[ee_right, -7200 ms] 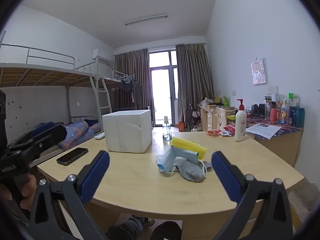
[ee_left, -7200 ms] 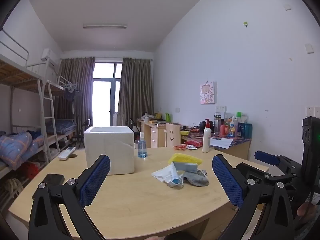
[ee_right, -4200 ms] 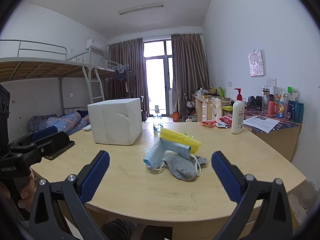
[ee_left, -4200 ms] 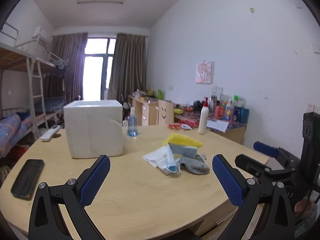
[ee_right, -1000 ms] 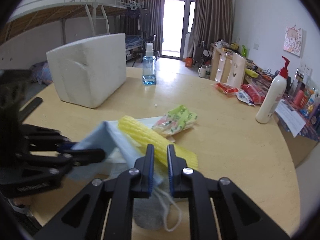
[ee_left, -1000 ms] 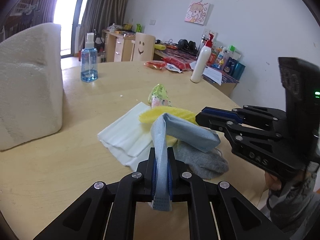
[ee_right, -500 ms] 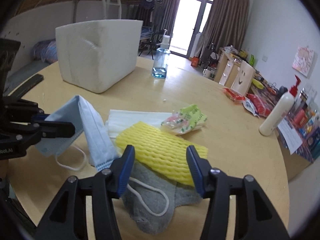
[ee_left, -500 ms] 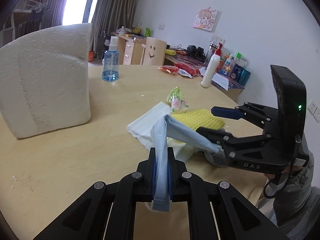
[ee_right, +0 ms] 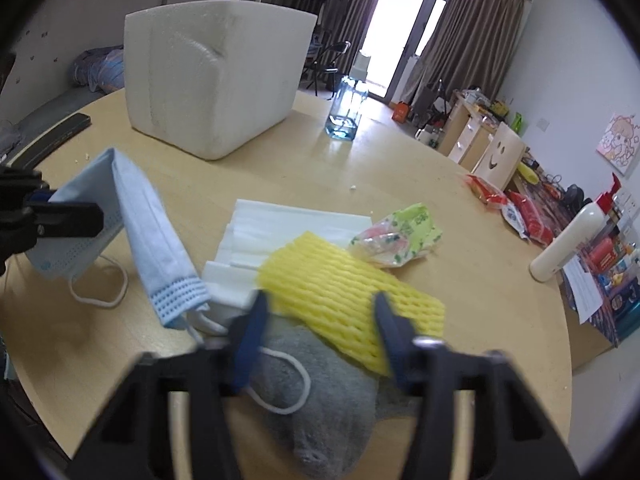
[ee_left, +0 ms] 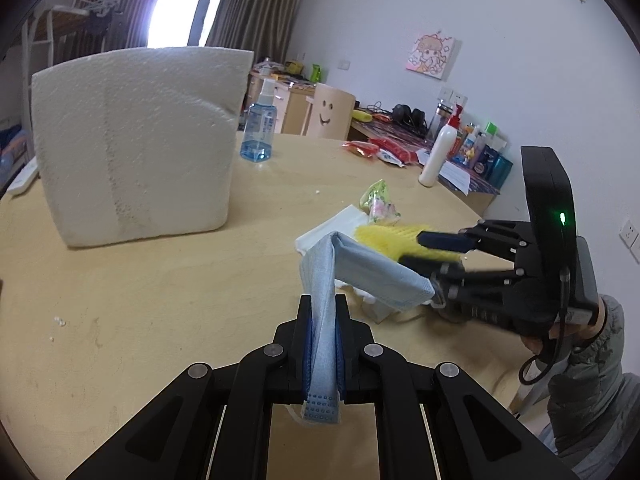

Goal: Organize soft objects
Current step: 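Lift the blue mask with the left gripper while the right gripper grasps the yellow foam sleeve, then carry the blue mask and yellow foam sleeve over the white foam box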

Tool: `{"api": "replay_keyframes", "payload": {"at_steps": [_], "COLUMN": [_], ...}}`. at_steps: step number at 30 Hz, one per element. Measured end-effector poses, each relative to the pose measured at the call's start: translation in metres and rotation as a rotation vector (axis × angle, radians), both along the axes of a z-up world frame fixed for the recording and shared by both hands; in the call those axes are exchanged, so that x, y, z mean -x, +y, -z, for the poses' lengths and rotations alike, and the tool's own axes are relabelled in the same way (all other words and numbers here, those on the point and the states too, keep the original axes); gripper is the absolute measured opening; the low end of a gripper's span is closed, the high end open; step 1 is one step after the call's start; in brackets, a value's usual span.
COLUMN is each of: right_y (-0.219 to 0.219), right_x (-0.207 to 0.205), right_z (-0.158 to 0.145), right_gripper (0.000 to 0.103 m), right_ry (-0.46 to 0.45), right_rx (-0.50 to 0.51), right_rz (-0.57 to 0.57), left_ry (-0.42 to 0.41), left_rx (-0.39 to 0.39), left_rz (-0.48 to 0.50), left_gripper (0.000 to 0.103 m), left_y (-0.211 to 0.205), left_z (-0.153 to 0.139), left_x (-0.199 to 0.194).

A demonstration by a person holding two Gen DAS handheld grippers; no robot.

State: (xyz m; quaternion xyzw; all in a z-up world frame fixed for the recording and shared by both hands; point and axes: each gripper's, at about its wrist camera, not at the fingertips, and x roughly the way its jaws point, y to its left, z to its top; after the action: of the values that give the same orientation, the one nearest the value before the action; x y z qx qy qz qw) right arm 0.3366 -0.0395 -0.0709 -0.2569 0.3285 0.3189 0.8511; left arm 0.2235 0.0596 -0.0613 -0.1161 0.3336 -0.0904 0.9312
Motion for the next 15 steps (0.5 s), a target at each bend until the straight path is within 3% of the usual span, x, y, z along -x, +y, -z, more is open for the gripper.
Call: {"api": "replay_keyframes", "payload": {"at_steps": [1, 3, 6, 15], "right_y": [-0.002, -0.011, -0.022, -0.033], "right_x": [-0.002, -0.006, -0.005, 0.023], "right_z": [-0.001, -0.007, -0.019, -0.05], "right_gripper": [0.02, 0.014, 0.013, 0.013], "right_ry": [0.015, 0.059, 0.084, 0.015], "right_rx": [-0.018, -0.098, -0.186, -0.294], "right_rz": [0.012, 0.035, 0.056, 0.05], "left_ry": [0.001, 0.003, 0.001, -0.052], "left_rx": [0.002, 0.008, 0.015, 0.009], "left_rz": [-0.004, -0.012, -0.01, -0.011], "left_gripper": [0.01, 0.01, 0.01, 0.01], "left_y": [0.0, 0.001, 0.001, 0.001], "left_z": [0.0, 0.0, -0.002, -0.016], "left_x": [0.001, 0.004, 0.008, 0.02]}}
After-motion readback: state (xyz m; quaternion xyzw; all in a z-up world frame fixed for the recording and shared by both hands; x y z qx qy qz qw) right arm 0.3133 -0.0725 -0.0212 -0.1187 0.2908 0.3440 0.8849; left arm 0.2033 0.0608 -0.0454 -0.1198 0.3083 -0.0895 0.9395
